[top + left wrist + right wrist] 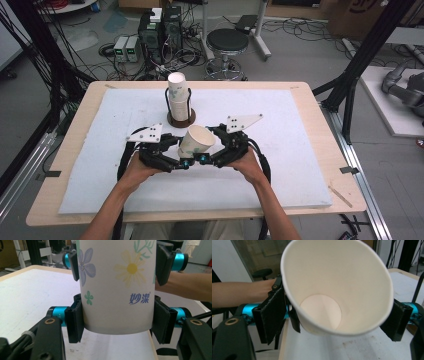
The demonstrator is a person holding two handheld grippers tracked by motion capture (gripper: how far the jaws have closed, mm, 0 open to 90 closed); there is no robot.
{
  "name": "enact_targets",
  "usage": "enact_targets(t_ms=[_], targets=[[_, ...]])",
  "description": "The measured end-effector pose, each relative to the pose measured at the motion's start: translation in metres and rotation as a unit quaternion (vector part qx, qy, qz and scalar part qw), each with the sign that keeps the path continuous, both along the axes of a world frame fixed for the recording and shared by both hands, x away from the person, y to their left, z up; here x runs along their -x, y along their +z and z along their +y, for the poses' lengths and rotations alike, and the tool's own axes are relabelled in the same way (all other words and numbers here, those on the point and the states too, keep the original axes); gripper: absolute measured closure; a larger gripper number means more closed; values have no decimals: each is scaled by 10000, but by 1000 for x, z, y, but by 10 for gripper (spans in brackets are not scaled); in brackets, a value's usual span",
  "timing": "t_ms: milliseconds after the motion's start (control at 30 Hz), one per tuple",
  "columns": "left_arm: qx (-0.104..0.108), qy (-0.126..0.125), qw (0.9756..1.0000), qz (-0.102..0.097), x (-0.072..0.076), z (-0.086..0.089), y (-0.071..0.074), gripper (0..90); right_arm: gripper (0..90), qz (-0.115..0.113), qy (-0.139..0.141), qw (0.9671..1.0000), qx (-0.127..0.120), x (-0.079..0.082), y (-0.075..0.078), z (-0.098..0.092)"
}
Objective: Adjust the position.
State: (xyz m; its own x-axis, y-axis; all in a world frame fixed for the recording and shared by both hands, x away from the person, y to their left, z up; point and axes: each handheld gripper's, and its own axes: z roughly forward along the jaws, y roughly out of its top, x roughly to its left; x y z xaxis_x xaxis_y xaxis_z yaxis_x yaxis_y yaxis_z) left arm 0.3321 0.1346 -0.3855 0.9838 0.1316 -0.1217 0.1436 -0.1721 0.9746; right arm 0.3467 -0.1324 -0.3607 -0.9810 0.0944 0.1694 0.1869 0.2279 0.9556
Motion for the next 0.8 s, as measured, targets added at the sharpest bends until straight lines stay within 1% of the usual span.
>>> enact_targets(t_ms=[67,167,267,333,467,567,600,800], targets=[[43,-46,10000,-15,0,0,0,371,193,38,54,9999,-108,-1,0,0],[27,-82,10000,-23,1,-1,-1,371,196,86,84,9997,-227,-2,1,-2],[34,-113,9999,-25,1,-2,-1,371,226,100,121,9994,-298,-3,1,-2],[46,-151,9999,-41,1,-3,-1,371,250,100,148,9994,-307,-2,1,-3],[45,-162,9998,-45,1,-5,-1,371,251,118,196,9992,-342,-3,1,-2],[64,-177,9998,-50,1,-6,-1,371,295,127,227,9991,-343,-2,1,-1],[64,-176,9998,-55,1,-6,-1,372,299,92,216,9991,-367,-2,1,-1],[22,-186,9998,-54,1,-5,-1,372,331,114,239,9991,-346,-2,1,-1]])
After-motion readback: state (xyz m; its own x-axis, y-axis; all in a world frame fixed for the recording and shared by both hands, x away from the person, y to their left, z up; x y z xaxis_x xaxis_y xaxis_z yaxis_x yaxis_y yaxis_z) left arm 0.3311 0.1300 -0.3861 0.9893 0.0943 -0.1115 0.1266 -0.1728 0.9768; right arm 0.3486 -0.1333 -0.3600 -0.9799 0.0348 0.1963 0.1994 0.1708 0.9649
